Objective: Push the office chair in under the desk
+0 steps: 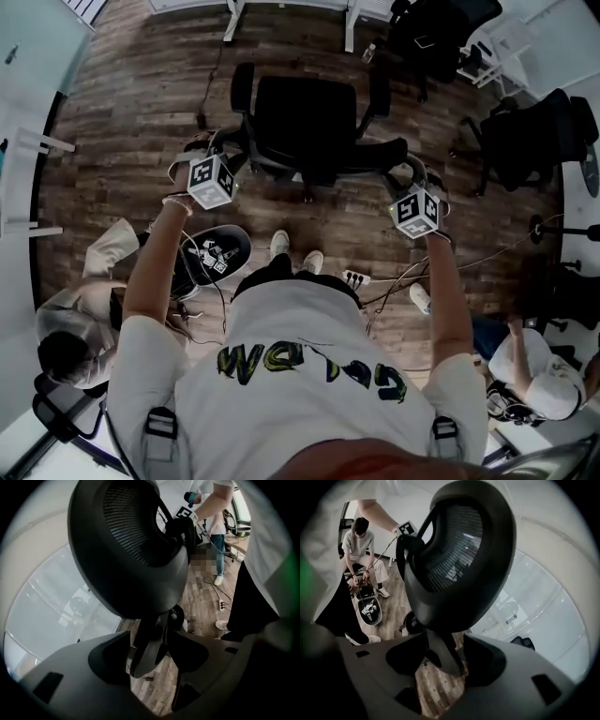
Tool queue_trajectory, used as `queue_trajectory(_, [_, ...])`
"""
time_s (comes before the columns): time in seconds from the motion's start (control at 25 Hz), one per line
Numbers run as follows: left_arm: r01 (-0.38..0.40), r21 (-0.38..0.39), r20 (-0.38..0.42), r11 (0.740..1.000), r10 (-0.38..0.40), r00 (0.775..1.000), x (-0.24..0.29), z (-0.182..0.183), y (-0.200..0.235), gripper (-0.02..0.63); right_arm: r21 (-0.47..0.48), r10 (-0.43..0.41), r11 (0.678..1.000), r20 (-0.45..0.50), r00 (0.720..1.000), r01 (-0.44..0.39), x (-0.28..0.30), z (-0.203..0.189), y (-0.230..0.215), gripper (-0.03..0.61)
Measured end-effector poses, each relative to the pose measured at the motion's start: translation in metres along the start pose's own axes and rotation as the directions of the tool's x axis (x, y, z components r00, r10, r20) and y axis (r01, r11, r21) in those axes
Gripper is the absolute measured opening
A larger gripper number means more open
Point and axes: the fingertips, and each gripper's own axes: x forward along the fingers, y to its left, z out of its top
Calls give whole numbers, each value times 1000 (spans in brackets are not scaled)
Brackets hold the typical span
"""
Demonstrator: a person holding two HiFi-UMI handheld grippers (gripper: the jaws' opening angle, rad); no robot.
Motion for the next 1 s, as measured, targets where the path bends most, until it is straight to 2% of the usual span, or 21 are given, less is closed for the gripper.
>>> queue_trajectory(0.08, [18,11,1,1000,-18,1000,11,2,-1,256,-22,28,999,-29,999,-28,20,-8,4,252])
queue_trajectory(0.16, [48,16,11,999,-48,999,21,4,-4,209,-57,41,997,-38,998,-43,36,-12,6,231])
queue_trajectory(0.28, [71,36,21,997,-72,997,26,2,-5,199,-108,65,992,-49,997,-70,47,-11,8,210])
queue_trajectory(0.44, [101,53,22,993,-102,995,31,-3,0,192,-119,98,987,-66,993,-106,56,-8,9,198])
queue_trajectory(1.0, [81,65,3,995,-82,997,73,-23,70,196,-83,50,995,-90,995,-57,111,13,-34,199])
